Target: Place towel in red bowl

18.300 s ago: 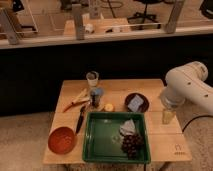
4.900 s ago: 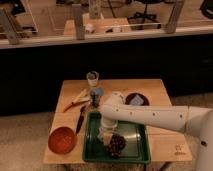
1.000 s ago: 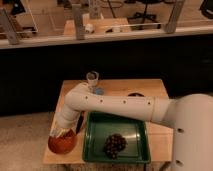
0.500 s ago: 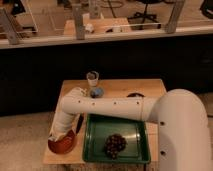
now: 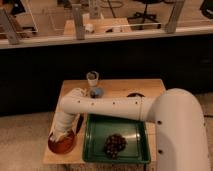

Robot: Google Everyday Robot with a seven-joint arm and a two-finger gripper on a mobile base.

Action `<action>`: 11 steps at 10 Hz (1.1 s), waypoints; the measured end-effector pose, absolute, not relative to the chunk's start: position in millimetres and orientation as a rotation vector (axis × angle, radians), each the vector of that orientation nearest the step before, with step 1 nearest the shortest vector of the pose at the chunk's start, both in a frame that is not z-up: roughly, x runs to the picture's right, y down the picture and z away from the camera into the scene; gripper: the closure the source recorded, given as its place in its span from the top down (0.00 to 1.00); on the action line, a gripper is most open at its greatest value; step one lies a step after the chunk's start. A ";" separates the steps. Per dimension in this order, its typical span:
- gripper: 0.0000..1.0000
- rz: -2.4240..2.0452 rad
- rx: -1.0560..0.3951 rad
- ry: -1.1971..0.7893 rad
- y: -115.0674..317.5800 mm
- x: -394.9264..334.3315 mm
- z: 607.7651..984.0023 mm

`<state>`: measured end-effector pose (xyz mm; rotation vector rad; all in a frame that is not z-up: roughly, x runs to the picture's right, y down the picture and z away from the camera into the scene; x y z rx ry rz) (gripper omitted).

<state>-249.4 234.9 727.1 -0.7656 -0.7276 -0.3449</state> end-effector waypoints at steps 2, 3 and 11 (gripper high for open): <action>0.80 -0.339 -0.765 -0.729 234.3 -248.9 727.2; 0.80 -0.334 -0.763 -0.732 233.5 -247.9 726.7; 0.80 -0.168 -0.746 -0.766 208.3 -205.6 725.8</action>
